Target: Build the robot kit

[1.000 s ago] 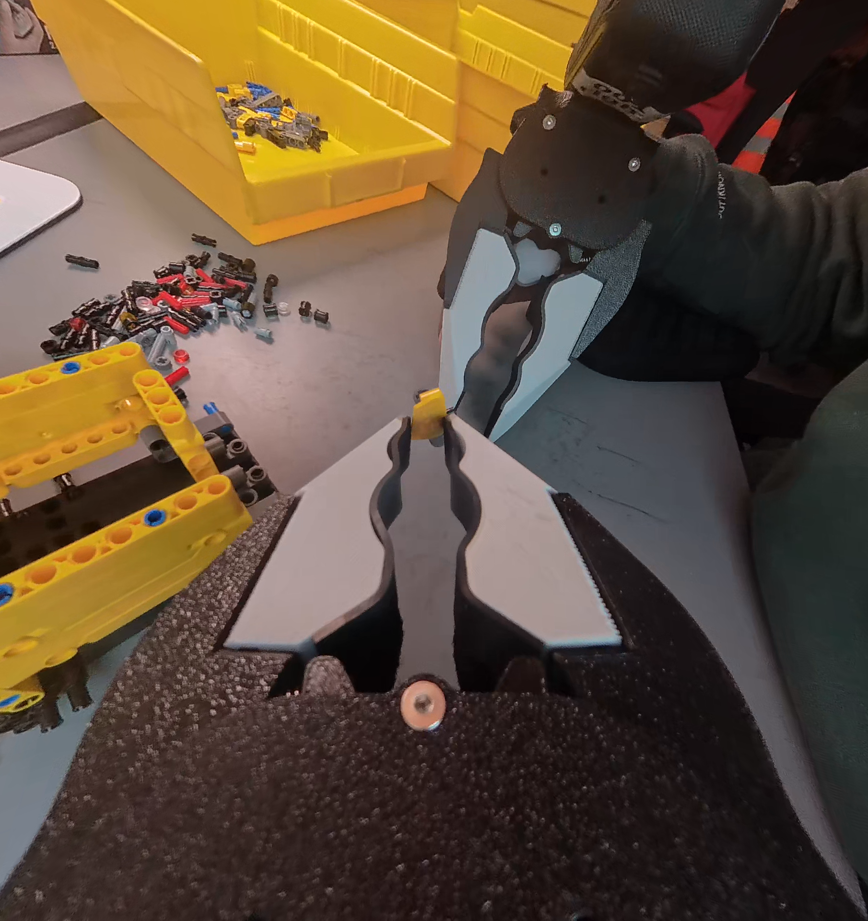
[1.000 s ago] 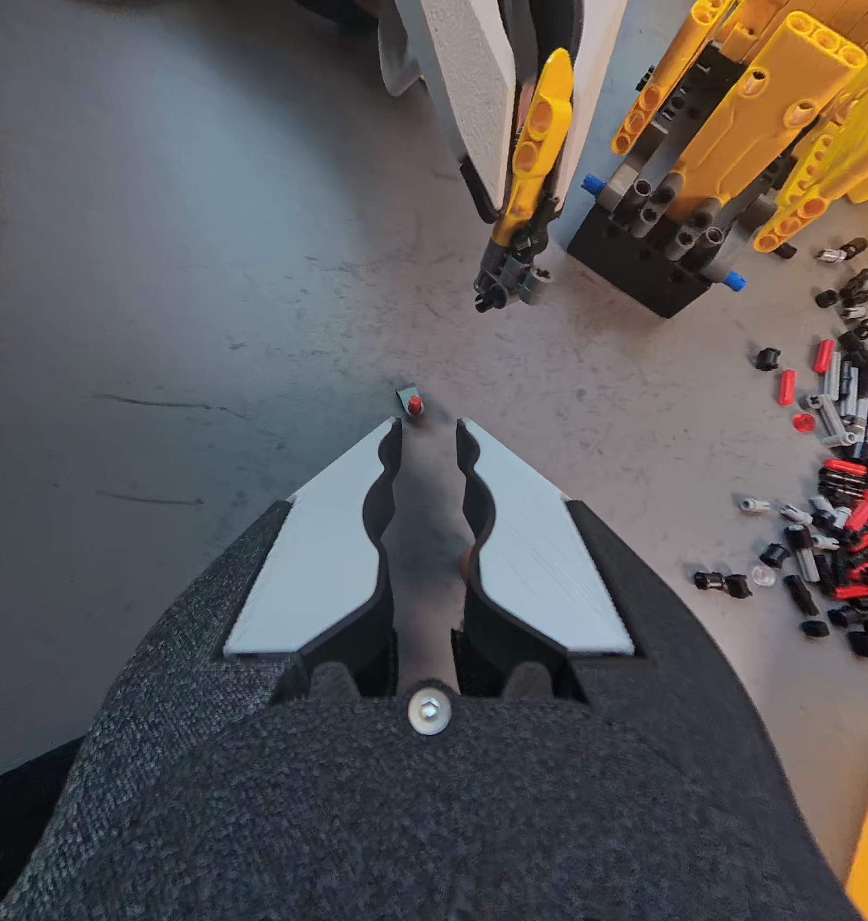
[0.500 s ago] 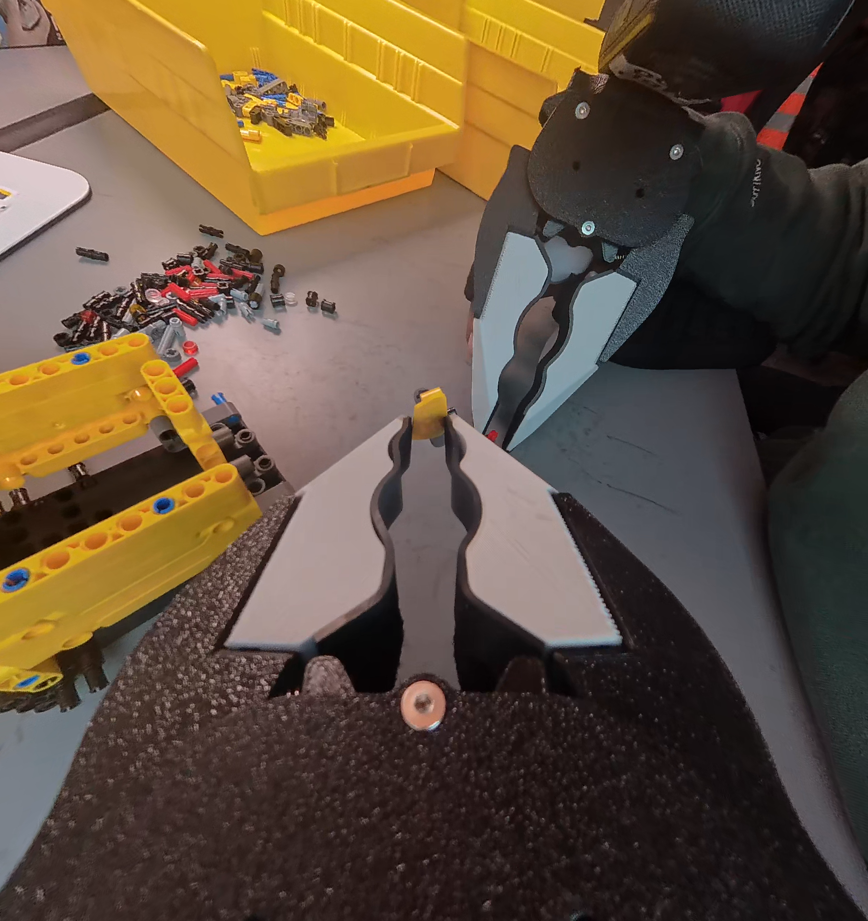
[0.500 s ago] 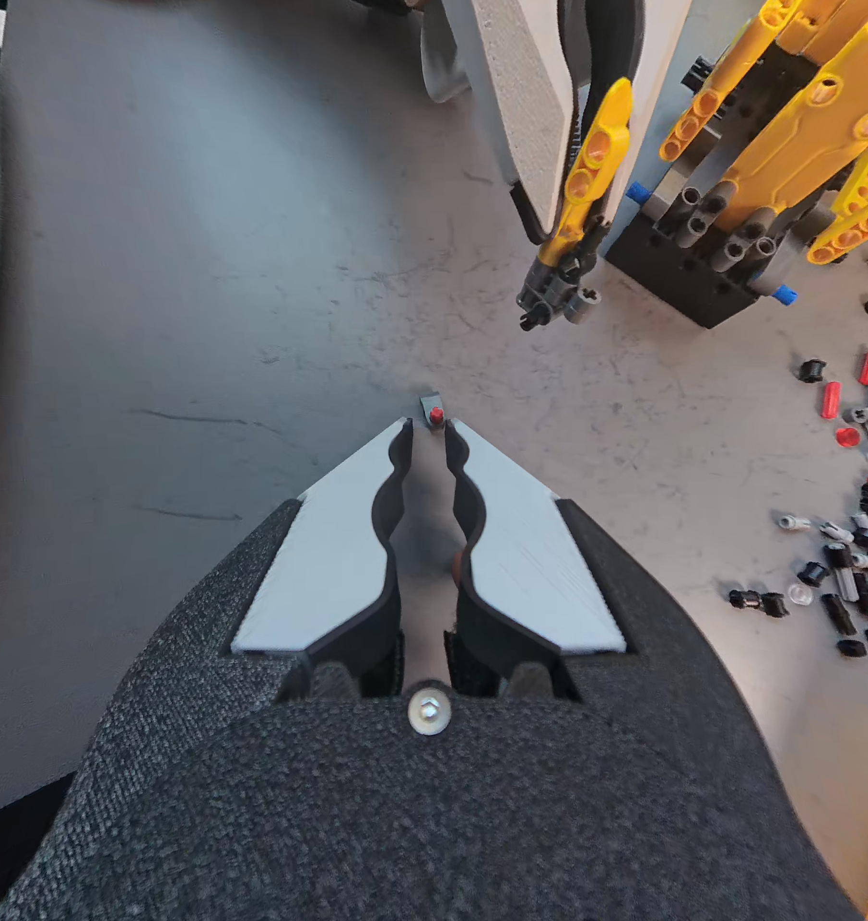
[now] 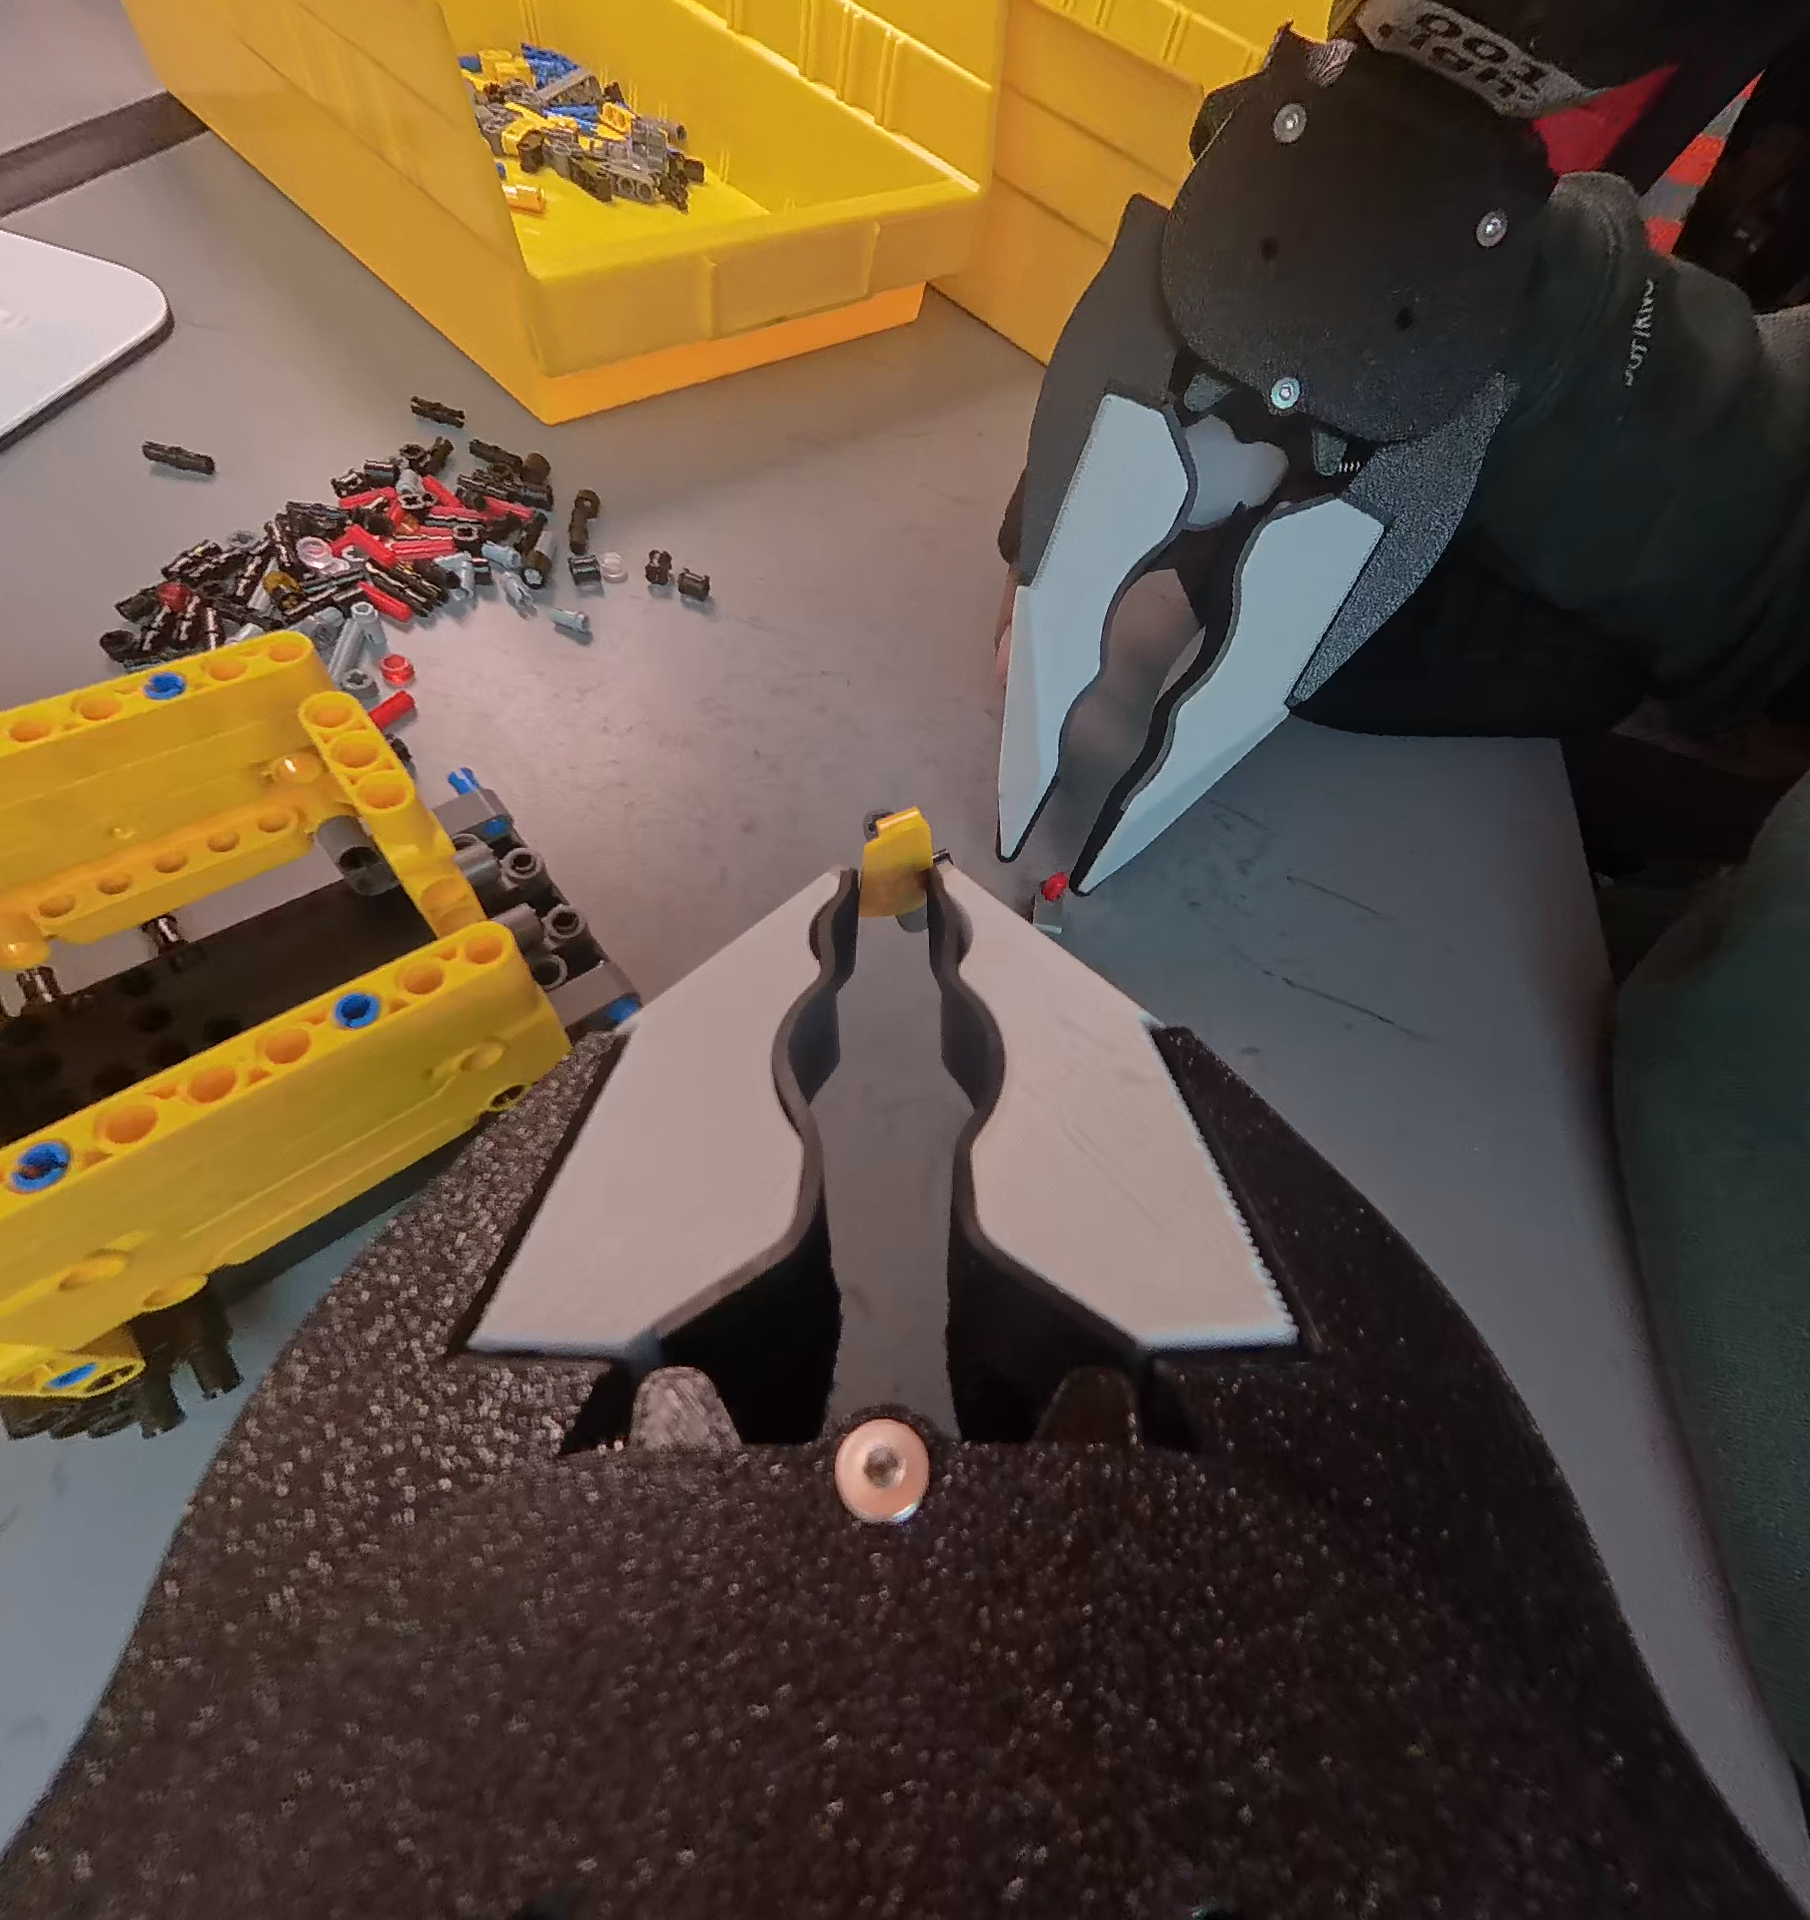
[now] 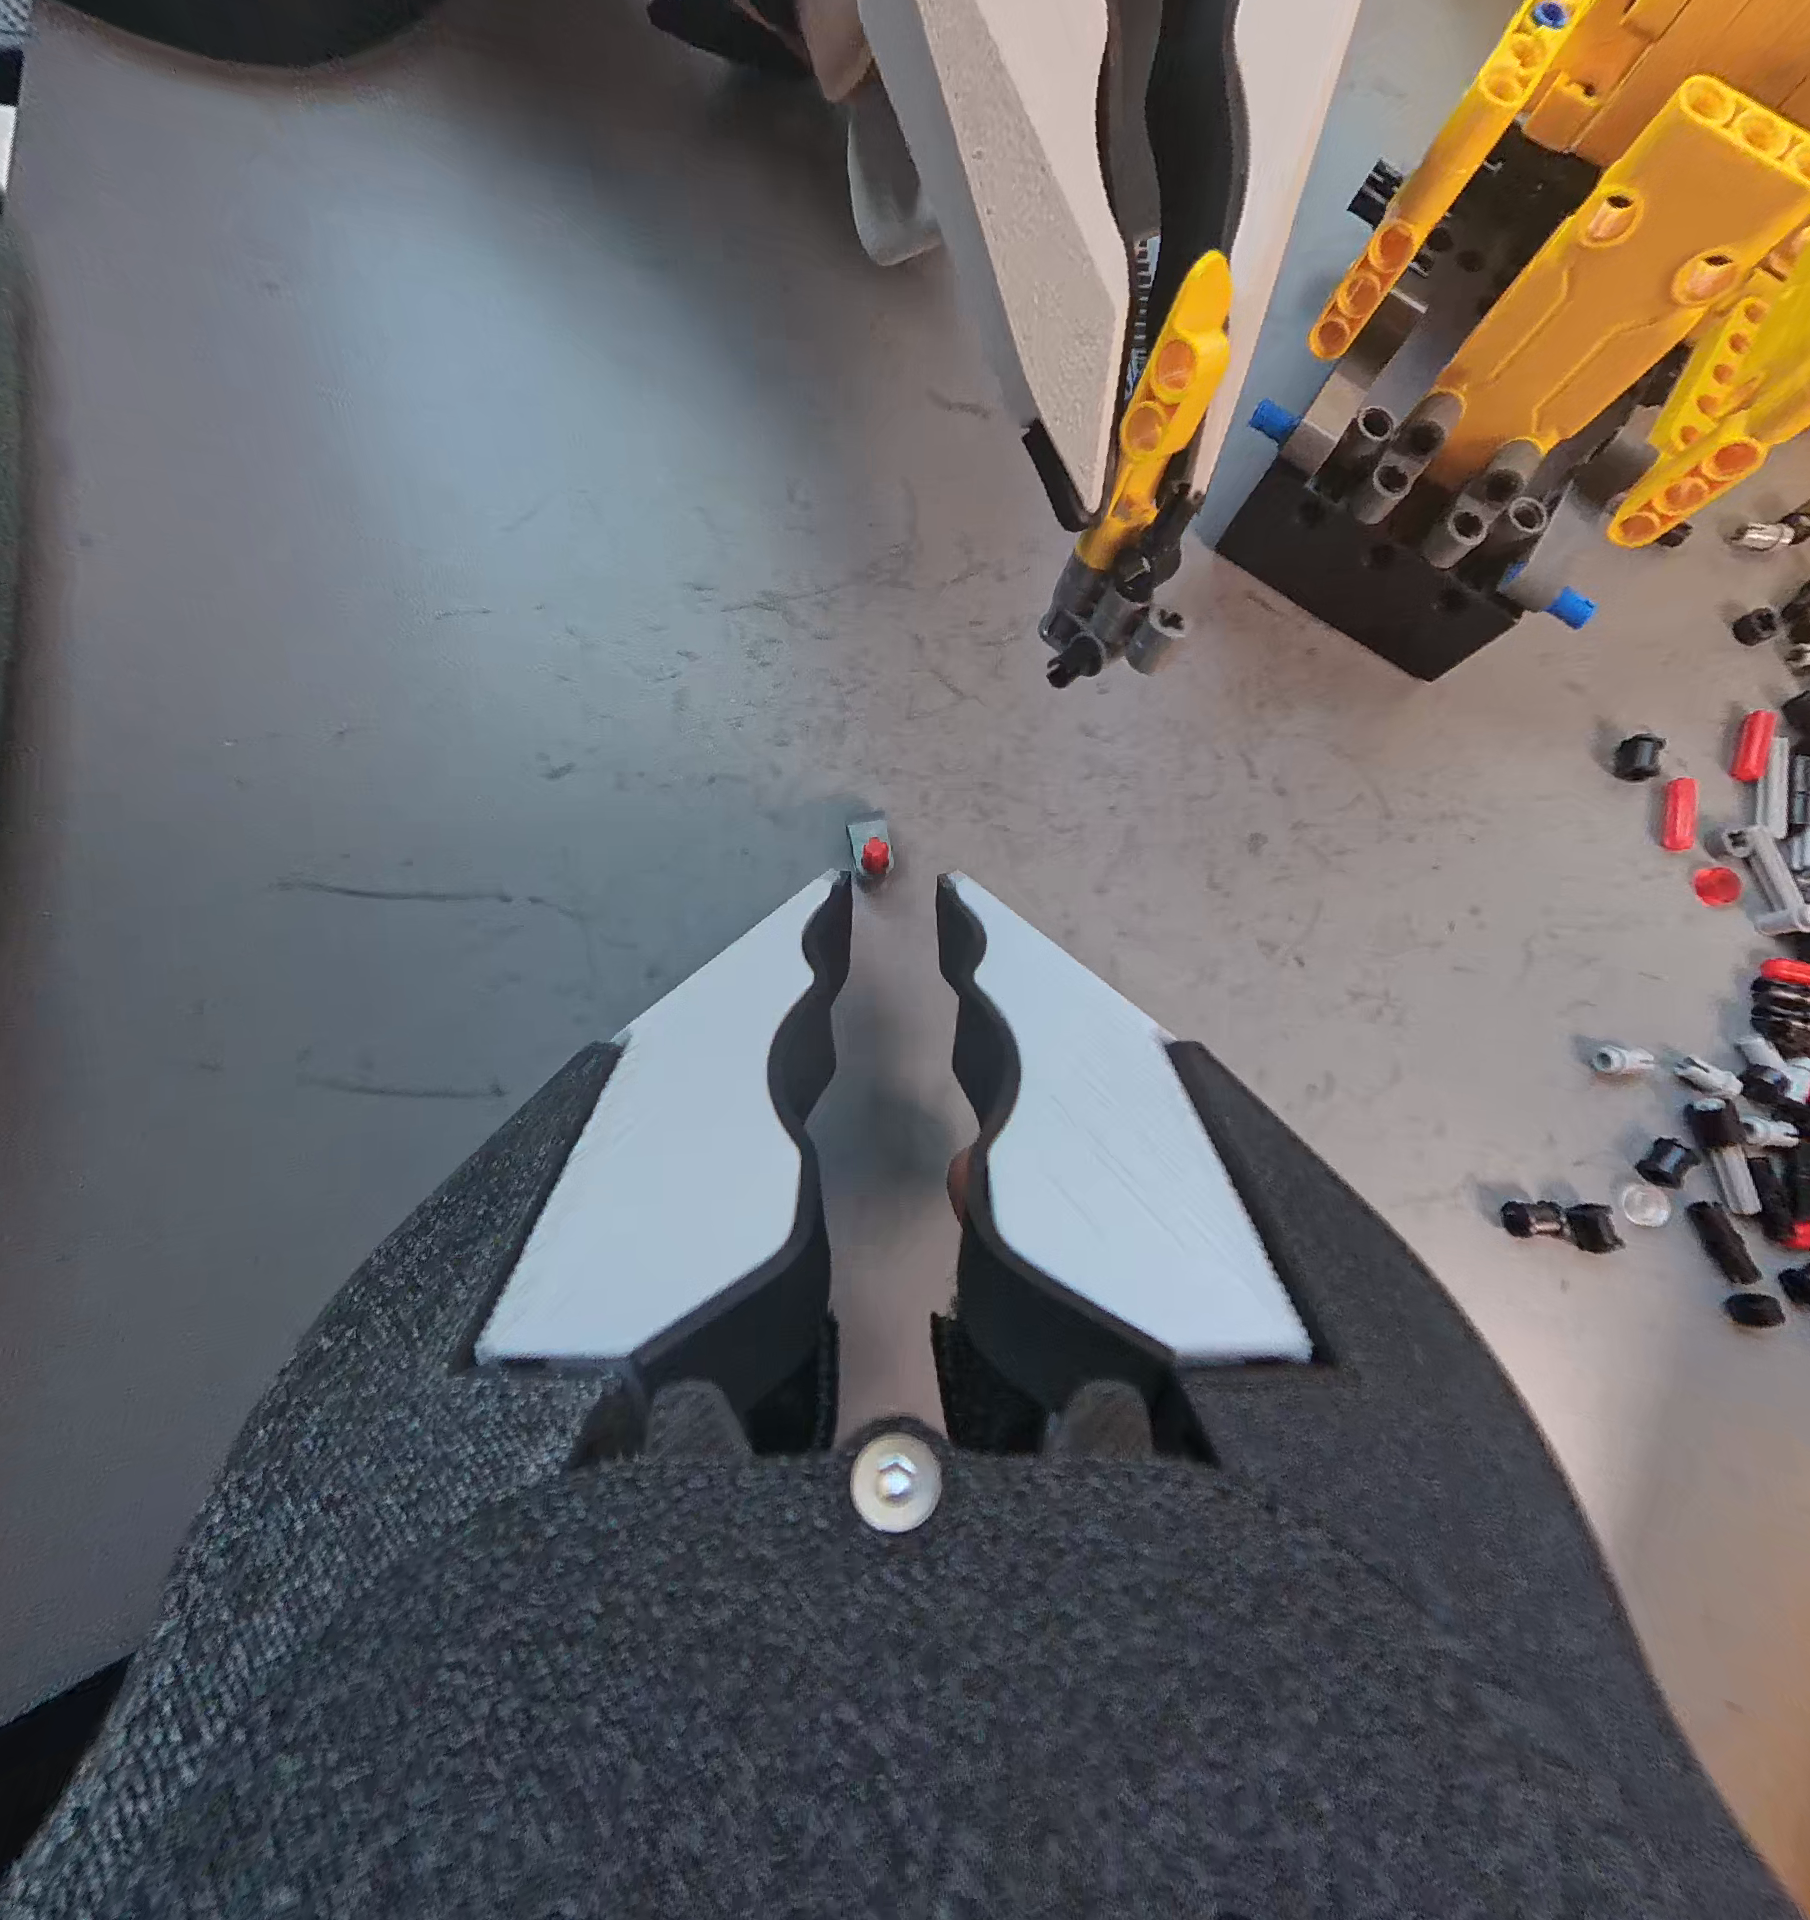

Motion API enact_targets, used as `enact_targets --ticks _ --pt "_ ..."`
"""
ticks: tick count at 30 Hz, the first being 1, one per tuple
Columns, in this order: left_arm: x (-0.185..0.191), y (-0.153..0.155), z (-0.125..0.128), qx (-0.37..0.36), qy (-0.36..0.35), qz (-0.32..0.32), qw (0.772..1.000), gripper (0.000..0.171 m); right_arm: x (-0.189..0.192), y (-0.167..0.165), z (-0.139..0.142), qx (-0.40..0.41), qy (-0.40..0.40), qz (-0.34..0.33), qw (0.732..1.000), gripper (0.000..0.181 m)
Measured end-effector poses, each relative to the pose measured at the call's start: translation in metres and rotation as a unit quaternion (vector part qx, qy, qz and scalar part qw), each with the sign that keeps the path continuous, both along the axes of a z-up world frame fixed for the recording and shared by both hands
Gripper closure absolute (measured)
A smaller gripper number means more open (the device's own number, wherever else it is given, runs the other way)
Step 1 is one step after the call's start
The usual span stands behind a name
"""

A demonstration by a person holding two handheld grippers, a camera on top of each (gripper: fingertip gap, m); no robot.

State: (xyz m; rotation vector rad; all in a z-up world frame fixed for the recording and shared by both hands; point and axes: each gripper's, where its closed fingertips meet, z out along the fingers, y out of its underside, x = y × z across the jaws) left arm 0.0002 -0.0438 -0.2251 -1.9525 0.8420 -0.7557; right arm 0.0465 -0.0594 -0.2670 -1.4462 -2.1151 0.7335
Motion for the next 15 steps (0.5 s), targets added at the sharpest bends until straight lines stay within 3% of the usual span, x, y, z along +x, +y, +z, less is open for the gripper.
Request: enact_targets --ticks 15 --pt "0.0 -0.003 -0.003 -0.011 0.004 -0.009 1.0 0.159 0.006 -0.027 -0.003 -0.021 -0.032 0.03 0.999 0.165"
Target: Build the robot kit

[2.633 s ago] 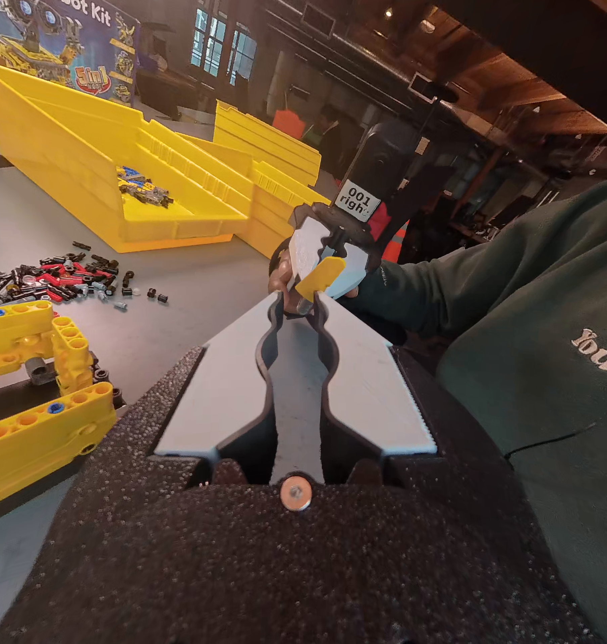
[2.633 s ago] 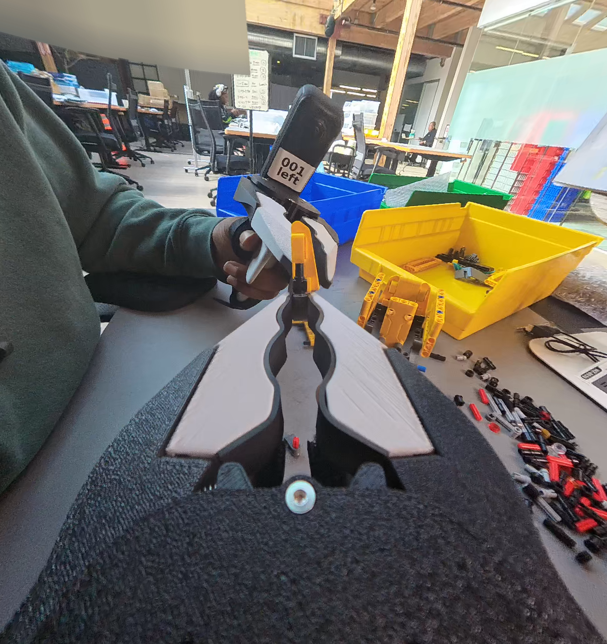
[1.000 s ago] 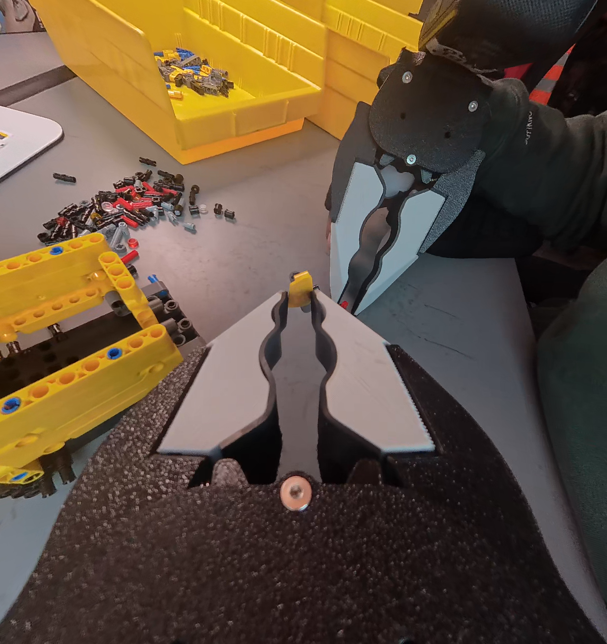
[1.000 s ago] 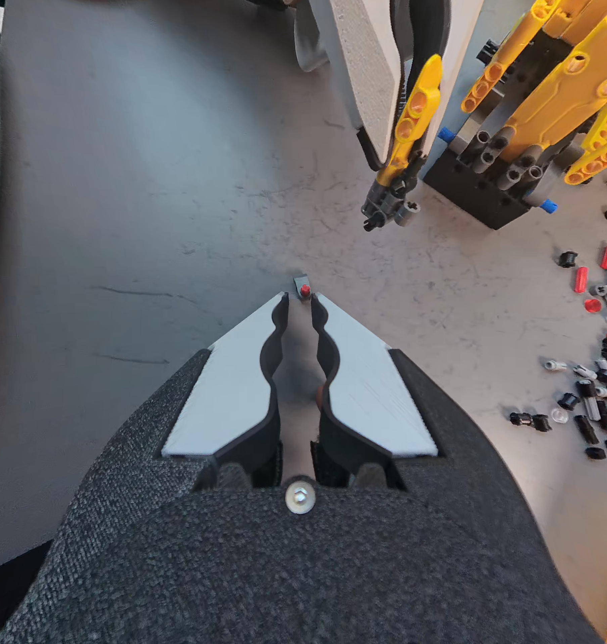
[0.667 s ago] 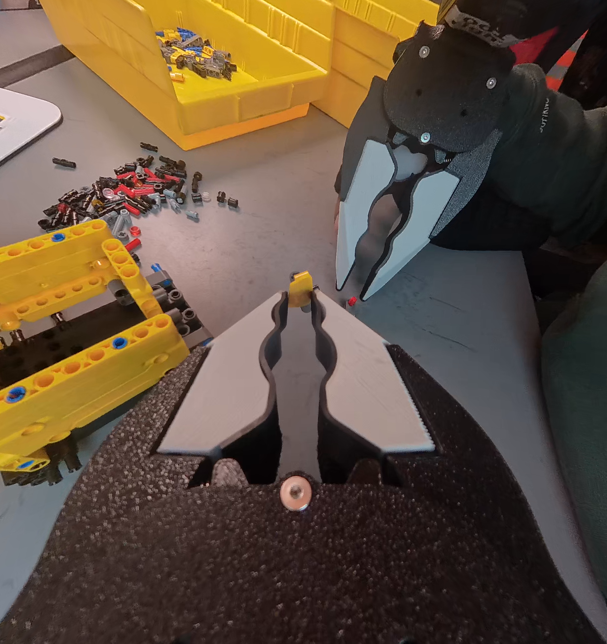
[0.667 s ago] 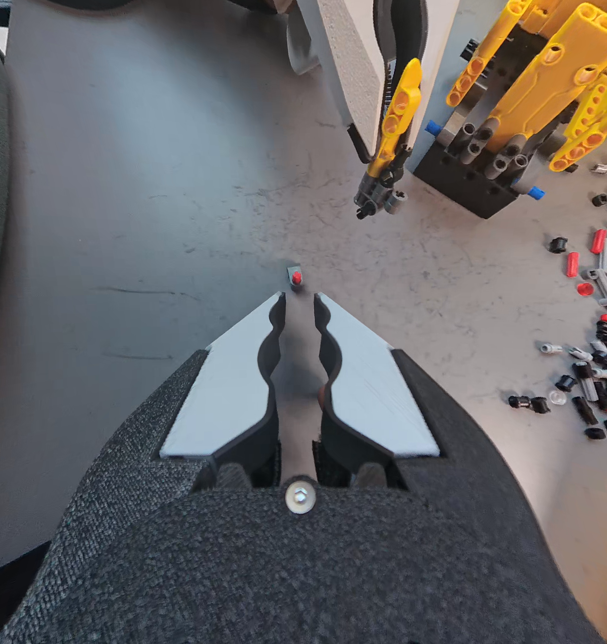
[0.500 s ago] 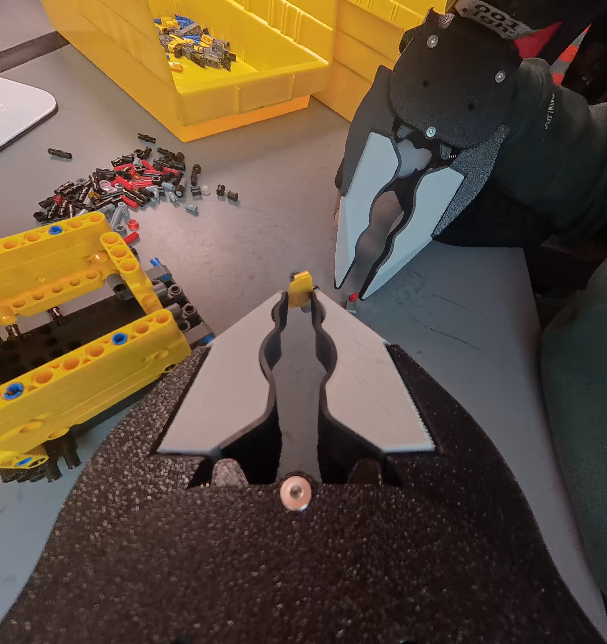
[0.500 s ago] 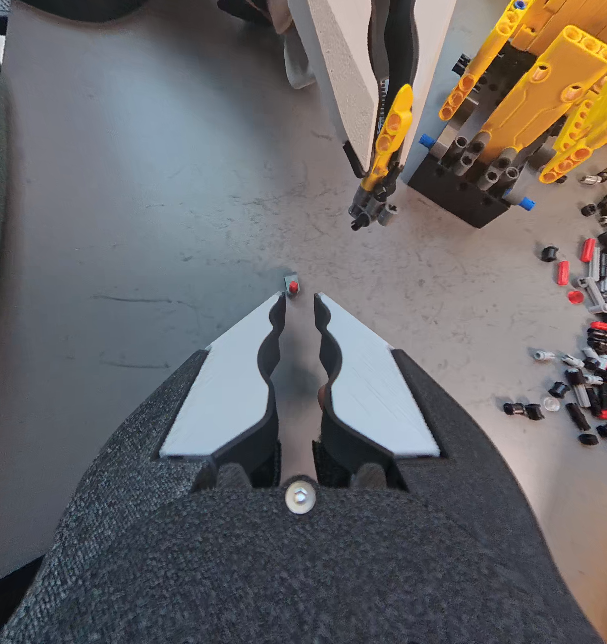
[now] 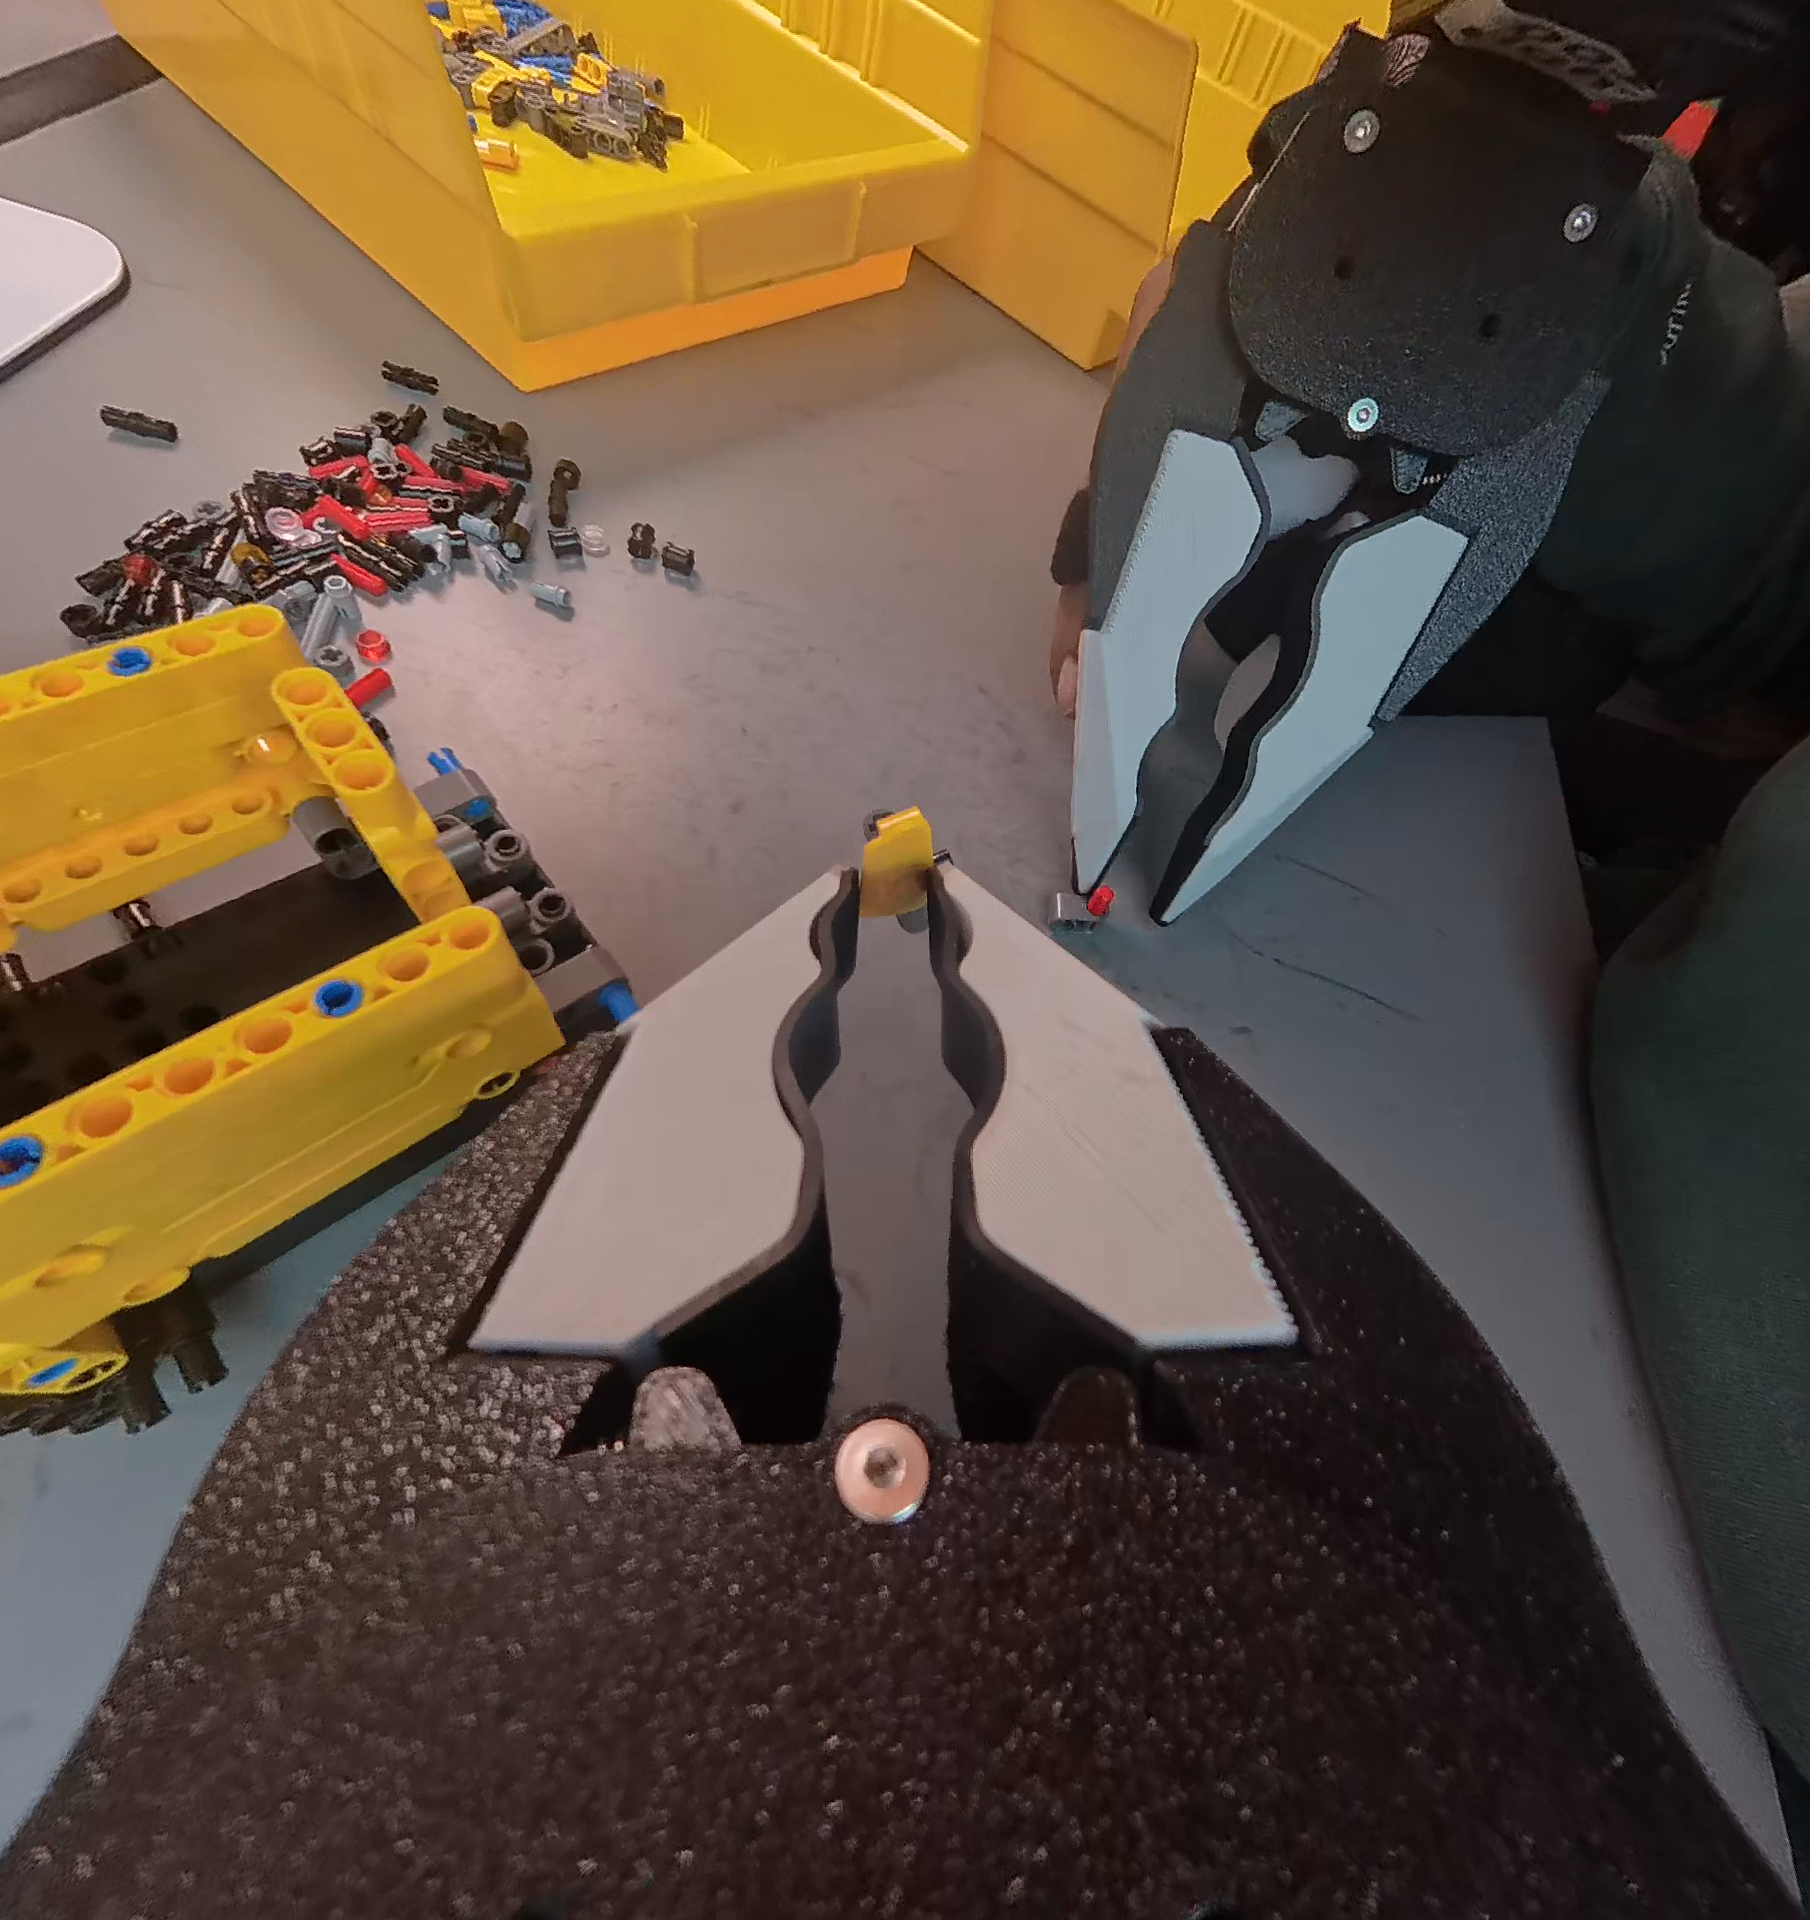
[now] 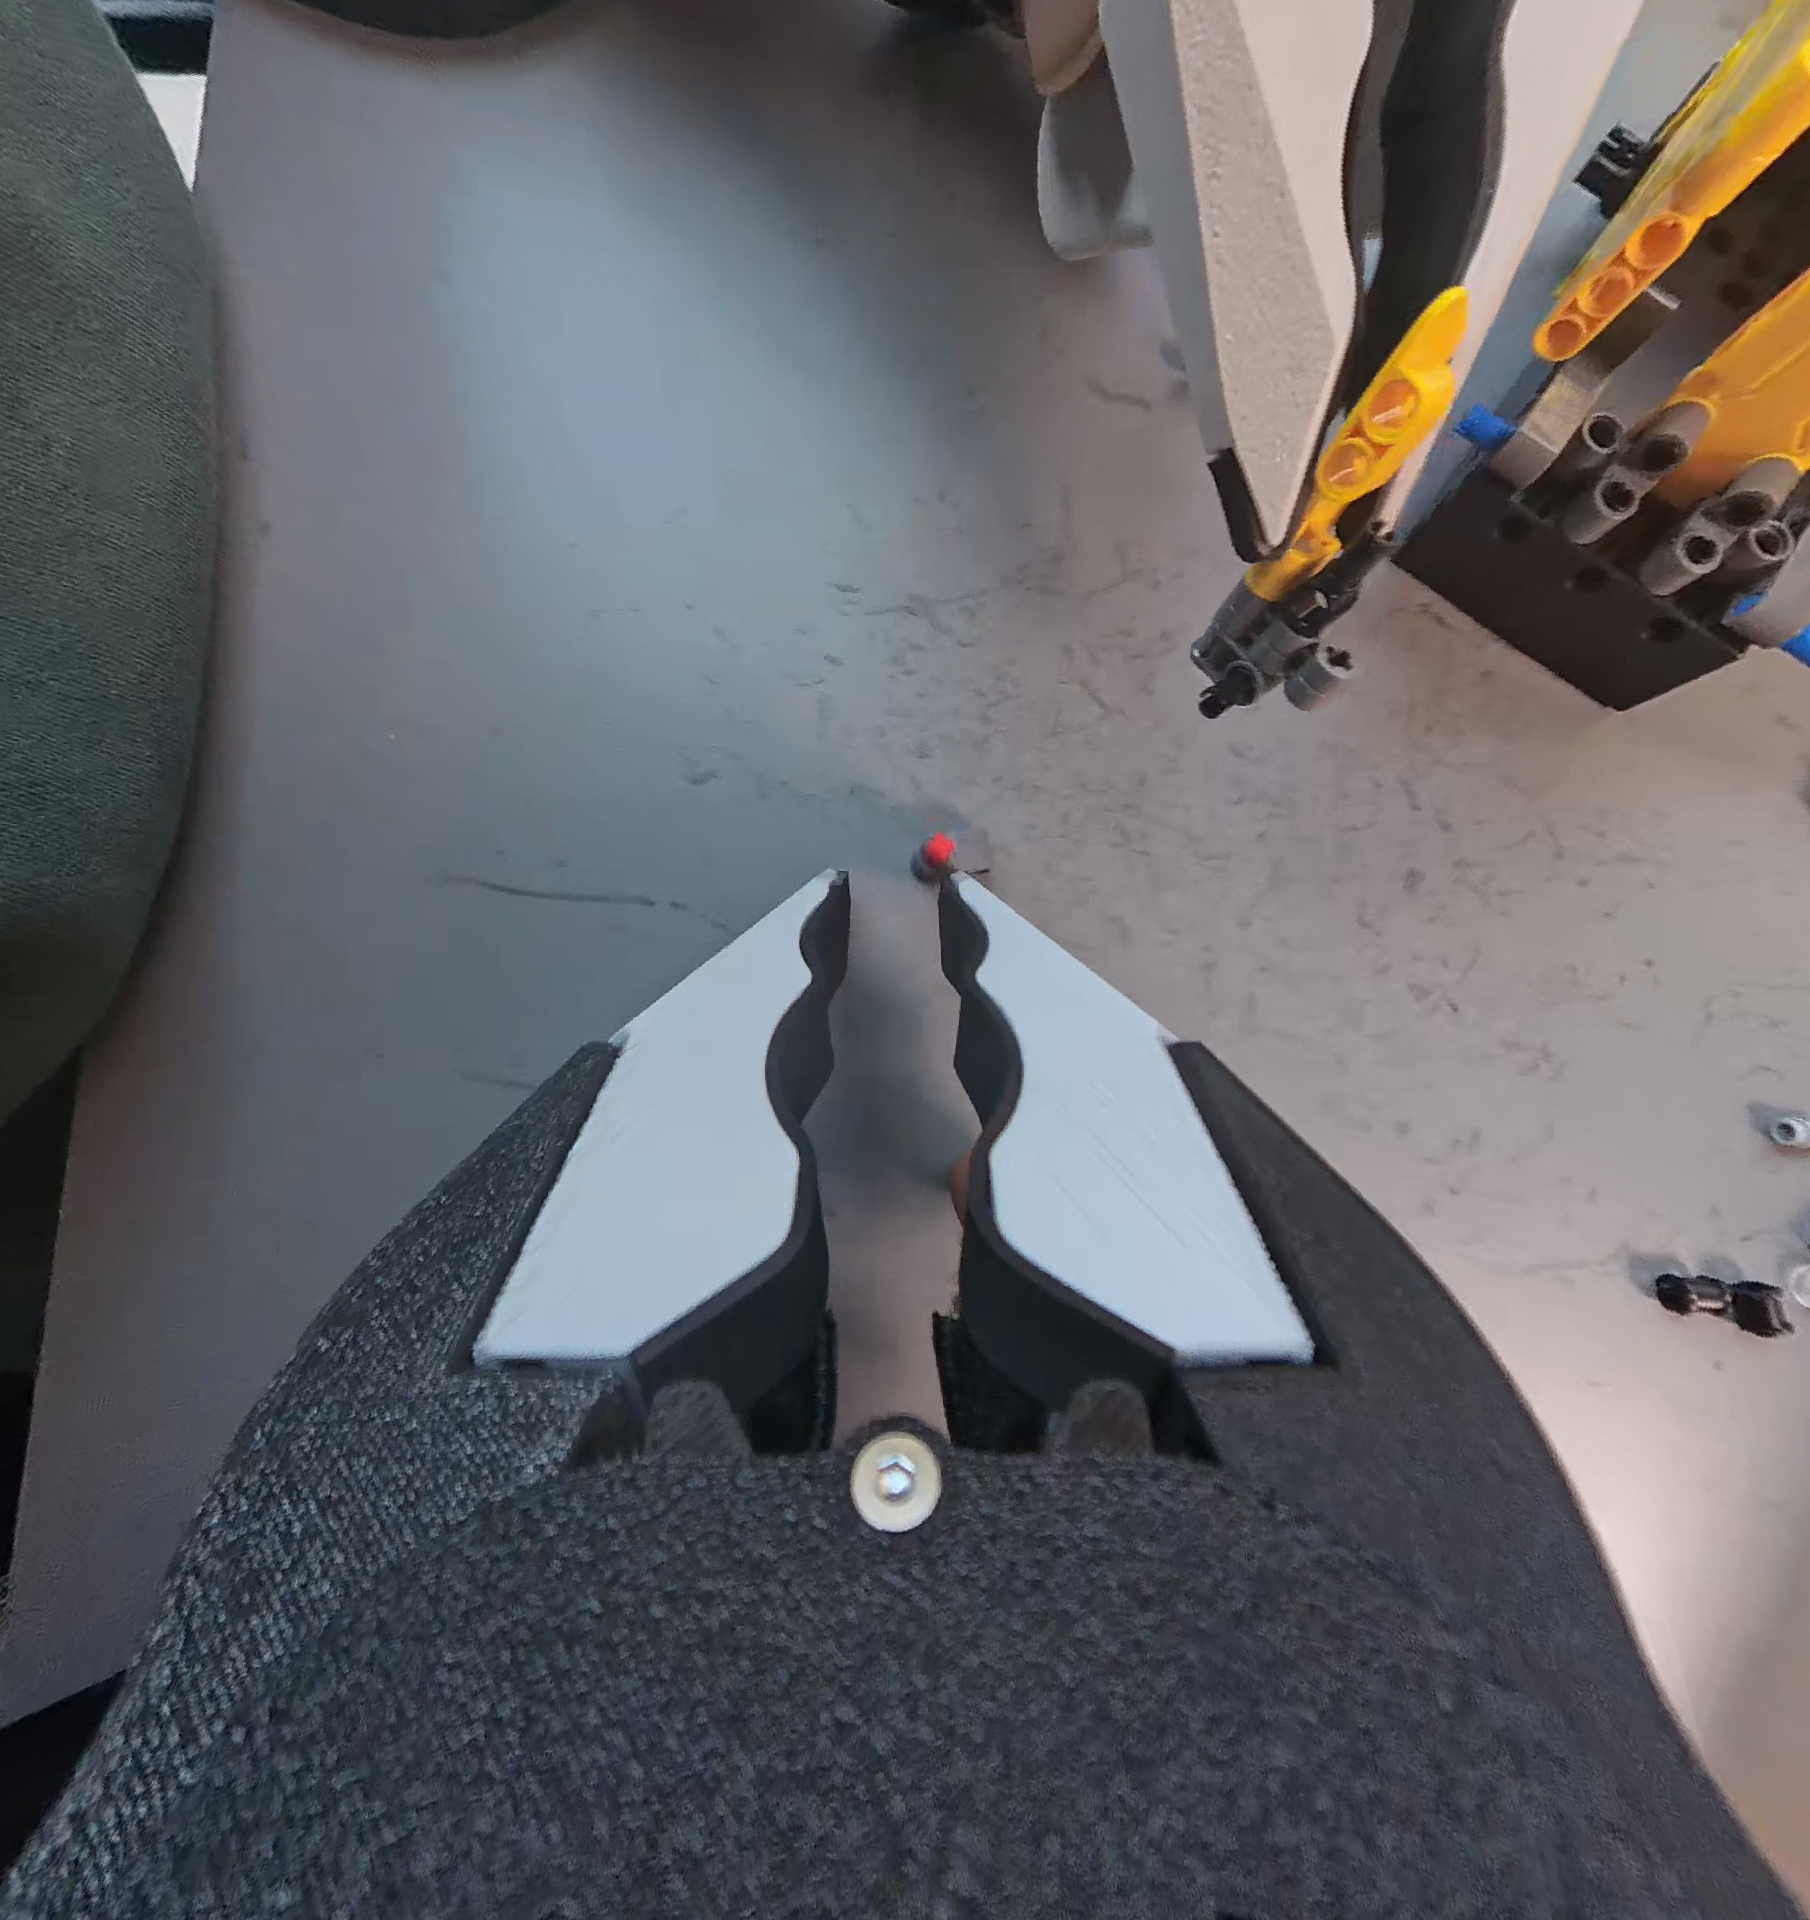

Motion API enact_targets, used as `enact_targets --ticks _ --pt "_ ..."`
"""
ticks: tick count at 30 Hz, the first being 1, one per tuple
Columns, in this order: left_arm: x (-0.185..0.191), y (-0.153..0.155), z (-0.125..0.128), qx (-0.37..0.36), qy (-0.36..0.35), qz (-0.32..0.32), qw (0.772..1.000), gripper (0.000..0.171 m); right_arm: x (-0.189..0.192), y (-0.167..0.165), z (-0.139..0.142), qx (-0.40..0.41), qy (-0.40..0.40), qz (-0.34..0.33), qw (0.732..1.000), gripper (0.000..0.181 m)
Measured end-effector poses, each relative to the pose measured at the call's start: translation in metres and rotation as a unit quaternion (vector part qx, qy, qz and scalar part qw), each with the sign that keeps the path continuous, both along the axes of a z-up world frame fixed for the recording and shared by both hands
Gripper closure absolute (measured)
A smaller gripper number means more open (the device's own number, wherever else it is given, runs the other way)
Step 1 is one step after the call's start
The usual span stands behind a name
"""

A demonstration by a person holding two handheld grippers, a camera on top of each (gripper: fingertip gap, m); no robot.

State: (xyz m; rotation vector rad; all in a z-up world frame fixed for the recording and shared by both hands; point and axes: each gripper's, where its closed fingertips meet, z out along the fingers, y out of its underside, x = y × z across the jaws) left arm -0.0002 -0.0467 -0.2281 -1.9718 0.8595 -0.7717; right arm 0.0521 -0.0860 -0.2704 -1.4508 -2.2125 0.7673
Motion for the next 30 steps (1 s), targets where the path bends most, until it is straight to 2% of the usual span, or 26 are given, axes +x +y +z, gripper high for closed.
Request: enact_targets --ticks 3,10,15,19,23,30 --pt "0.003 -0.005 0.002 -0.014 -0.013 -0.015 1.0 0.159 -0.001 0.009 0.002 0.007 0.01 -0.016 1.0 0.165" --pt "0.016 -0.019 -0.001 -0.055 -0.029 -0.051 0.997 0.16 -0.004 0.008 0.0 0.015 0.014 -0.01 1.0 0.164" --pt "0.025 -0.027 0.002 -0.027 -0.016 -0.08 0.996 0.16 -0.008 0.026 0.025 -0.009 0.09 -0.042 0.995 0.164" --pt "0.033 -0.035 -0.002 0.006 0.014 -0.111 0.994 0.159 -0.01 0.021 0.037 -0.055 0.131 -0.028 0.989 0.164" --pt "0.038 -0.041 -0.007 0.022 0.04 -0.13 0.991 0.159 -0.01 0.011 0.033 -0.071 0.126 -0.003 0.989 0.165" --pt "0.039 -0.042 -0.006 0.029 0.042 -0.135 0.99 0.159 -0.012 0.004 0.027 -0.062 0.123 0.013 0.99 0.174"
